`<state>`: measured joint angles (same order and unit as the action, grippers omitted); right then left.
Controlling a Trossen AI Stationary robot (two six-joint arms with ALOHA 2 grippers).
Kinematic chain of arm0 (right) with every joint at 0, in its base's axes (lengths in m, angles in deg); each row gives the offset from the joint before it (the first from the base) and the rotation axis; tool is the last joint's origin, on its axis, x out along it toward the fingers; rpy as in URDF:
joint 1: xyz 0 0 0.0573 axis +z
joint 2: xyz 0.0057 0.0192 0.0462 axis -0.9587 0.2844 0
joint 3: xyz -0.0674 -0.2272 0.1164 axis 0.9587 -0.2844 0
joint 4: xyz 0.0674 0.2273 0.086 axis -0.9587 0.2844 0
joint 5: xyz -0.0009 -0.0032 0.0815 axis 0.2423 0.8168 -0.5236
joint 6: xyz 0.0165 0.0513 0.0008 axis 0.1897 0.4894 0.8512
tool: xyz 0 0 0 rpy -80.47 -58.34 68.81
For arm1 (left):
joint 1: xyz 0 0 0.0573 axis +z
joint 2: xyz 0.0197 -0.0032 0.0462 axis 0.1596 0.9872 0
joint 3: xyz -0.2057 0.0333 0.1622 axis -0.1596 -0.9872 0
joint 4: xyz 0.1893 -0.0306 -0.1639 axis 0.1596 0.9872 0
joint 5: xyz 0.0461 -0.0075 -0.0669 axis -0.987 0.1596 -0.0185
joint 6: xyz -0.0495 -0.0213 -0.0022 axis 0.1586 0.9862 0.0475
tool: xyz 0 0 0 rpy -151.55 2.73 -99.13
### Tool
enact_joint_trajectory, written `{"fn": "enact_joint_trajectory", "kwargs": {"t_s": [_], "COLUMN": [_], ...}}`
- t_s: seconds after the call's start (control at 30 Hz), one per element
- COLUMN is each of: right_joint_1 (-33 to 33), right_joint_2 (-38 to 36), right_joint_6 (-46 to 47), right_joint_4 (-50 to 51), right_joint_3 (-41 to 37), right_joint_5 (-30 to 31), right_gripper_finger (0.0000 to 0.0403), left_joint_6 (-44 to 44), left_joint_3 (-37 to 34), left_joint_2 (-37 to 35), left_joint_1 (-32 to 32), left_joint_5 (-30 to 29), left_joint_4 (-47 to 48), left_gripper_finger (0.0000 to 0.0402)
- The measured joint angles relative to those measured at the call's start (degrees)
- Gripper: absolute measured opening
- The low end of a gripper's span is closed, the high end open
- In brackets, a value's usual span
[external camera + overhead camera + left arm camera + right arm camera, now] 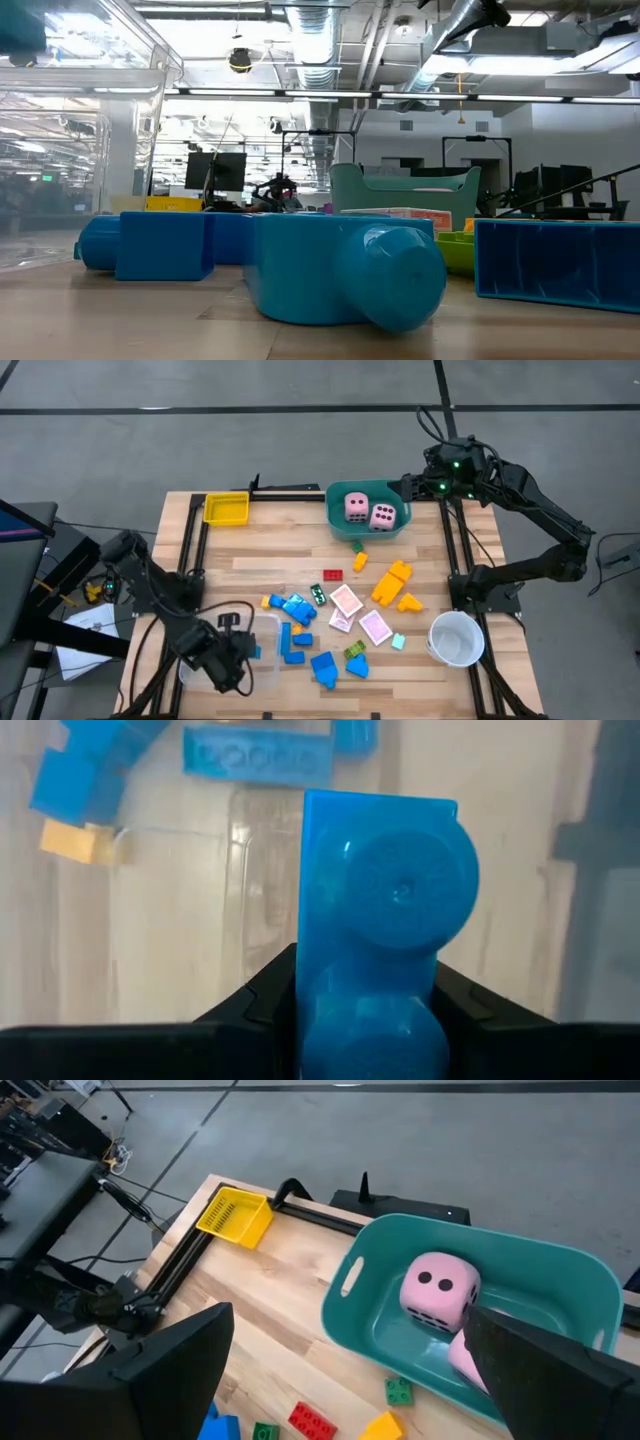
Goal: Pick & Place Toys
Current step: Put the blue game piece into the transparent bin
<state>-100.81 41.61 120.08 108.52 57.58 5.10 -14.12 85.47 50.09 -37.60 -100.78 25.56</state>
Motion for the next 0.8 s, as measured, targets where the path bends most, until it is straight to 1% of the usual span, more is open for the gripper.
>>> {"fn": "enact_joint_trajectory", "kwargs": {"t_s": [0.23, 0.47, 0.7, 0.8], "right_joint_1": [0.0, 0.0, 0.0, 0.0], "right_joint_2": [0.0, 0.0, 0.0, 0.0], "right_joint_6": [0.0, 0.0, 0.0, 0.0], "right_joint_4": [0.0, 0.0, 0.4, 0.4], "right_joint_3": [0.0, 0.0, 0.0, 0.0], "right_joint_5": [0.0, 0.0, -0.2, -0.1], "right_gripper_finger": [0.0386, 0.0386, 0.0386, 0.0386], "left_joint_6": [-0.2, -0.6, -7.0, -8.3], "left_joint_3": [-0.3, -4.7, -5.2, -5.2], "left_joint_2": [1.7, 1.2, 1.2, 1.2], "left_joint_1": [0.0, 1.5, 4.2, 5.1], "left_joint_5": [0.4, 4.0, 6.2, 6.5], "left_joint_4": [-0.3, -1.7, -2.8, -2.7], "left_gripper_finger": [0.0124, 0.0124, 0.0124, 0.0124]}}
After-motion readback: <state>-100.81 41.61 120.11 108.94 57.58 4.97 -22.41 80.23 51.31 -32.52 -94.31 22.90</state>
